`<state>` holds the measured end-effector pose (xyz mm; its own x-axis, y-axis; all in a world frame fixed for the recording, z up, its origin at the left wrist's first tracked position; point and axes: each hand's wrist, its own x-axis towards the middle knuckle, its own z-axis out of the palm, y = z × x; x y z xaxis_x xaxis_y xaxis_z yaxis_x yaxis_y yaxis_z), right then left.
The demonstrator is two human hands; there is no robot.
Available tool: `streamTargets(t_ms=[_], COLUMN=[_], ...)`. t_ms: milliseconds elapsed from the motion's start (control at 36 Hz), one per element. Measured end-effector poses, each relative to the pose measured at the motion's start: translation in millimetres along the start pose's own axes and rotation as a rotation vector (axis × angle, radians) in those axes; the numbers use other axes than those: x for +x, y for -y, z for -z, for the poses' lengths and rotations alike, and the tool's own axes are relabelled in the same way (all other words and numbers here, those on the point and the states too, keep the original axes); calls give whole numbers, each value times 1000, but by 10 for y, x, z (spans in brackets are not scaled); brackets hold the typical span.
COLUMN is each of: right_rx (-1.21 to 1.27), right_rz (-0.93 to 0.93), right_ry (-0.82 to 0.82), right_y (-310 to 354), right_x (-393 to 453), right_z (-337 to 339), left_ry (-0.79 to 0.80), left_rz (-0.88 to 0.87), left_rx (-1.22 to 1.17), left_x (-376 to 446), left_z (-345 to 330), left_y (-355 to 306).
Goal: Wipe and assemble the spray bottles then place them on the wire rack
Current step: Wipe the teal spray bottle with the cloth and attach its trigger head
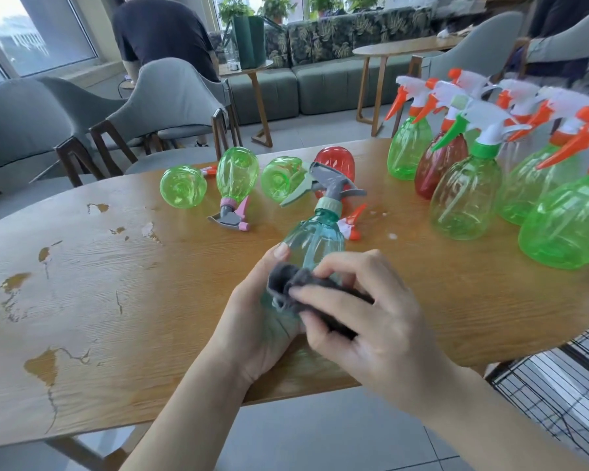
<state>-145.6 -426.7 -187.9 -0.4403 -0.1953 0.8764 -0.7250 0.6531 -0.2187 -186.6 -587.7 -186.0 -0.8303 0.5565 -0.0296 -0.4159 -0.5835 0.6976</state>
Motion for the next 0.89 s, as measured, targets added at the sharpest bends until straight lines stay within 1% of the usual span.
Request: streamTargets(t_ms=[83,194,278,333,389,472,611,667,722,806,889], right_rx=[30,70,74,83,94,105,119,137,144,151,117], right_rz=[-126,-315,-363,-354,-301,-242,-360,-374,-339,-232,-121], right_ry=[-32,-56,-68,-95,-110,-97,-115,-109,-103,-68,-52], right_y=[-97,-223,-201,-164,-133,-125,-199,-202,-174,-93,-24], right_x=[80,157,133,98,67,38,92,92,58,-8,-43], right_z=[51,130,128,102,73,34,73,79,57,6,-30], left_ry=[-1,12,36,43,29,-6,27,20,-5,-37,-42], left_rz=[-24,17,24,10,-20,-33,-5,5,-10,-39,-30], left_rx=[51,144,134,122,113,105,167,173,162,127,39], left_x=[5,2,-4,-13,-18,-18,-21,-28,-27,-34,-33], left_z=[6,14,24,17,16,23,15,13,6,-36,-65], left_y=[-5,11,20,24,24,14,16,27,30,20,16])
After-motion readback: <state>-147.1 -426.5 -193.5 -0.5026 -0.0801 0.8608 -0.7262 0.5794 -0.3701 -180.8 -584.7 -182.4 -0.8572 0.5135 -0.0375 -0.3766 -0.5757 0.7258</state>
